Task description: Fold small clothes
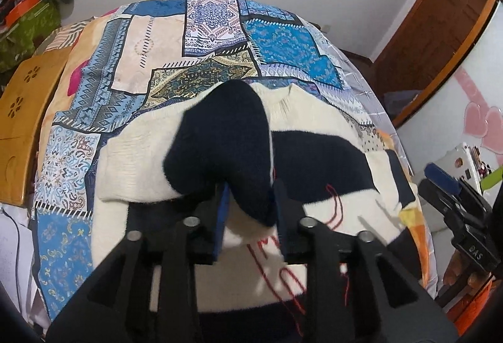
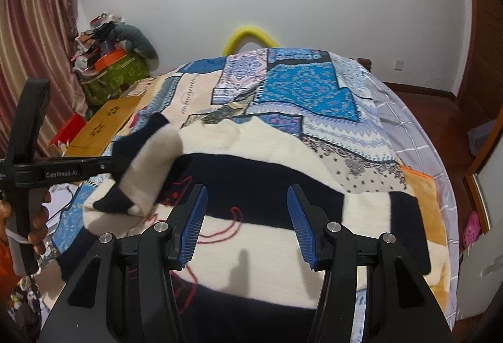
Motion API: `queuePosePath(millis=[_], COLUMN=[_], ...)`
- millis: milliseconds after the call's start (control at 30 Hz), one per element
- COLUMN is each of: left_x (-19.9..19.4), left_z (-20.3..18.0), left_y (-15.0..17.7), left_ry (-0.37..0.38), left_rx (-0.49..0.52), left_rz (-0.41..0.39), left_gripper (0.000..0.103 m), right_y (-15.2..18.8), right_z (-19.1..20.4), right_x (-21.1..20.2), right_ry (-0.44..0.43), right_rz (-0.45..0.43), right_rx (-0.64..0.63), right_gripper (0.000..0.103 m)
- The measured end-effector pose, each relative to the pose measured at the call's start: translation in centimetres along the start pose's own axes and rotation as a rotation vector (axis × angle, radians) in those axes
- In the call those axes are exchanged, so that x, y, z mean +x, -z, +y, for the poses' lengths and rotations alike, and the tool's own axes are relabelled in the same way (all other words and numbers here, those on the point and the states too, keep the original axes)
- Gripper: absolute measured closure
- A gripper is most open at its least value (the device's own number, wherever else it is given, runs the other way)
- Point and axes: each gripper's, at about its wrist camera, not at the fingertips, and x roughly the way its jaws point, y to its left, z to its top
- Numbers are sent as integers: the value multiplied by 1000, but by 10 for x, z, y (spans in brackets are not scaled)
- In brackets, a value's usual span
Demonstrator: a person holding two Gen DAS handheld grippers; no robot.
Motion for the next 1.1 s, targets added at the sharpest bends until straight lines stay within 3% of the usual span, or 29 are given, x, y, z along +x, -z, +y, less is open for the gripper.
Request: queuePosePath(millis=[100, 167, 267, 433, 533, 800, 1100], left_x=[-14, -24, -35, -39, -38, -18, 17], left_z=[5, 10, 24, 58, 78, 108, 133], left_y=[5, 8, 13, 22, 31, 54, 65], left_ry=[-29, -52, -92, -159, -186, -240, -216], left_rx=[19, 29, 31, -6, -24, -21, -93], left_rz=[-28, -49, -73, -65, -56, 3, 87], left_gripper=[63, 58, 50, 48, 40, 39, 39], right_y=[-3, -4, -7, -8, -6, -6, -8], right_z=[13, 21, 34, 54, 65, 93, 113], right_x=[4, 4, 9, 25, 37, 73, 121], right_ry=[-13, -19, -36, -49, -69, -82, 18], right_rz=[4, 0, 7, 47, 96, 205, 278], right_rx=[-30, -45, -77, -128, -151, -212, -330], right_gripper=[49, 40, 40, 39, 39, 39, 39])
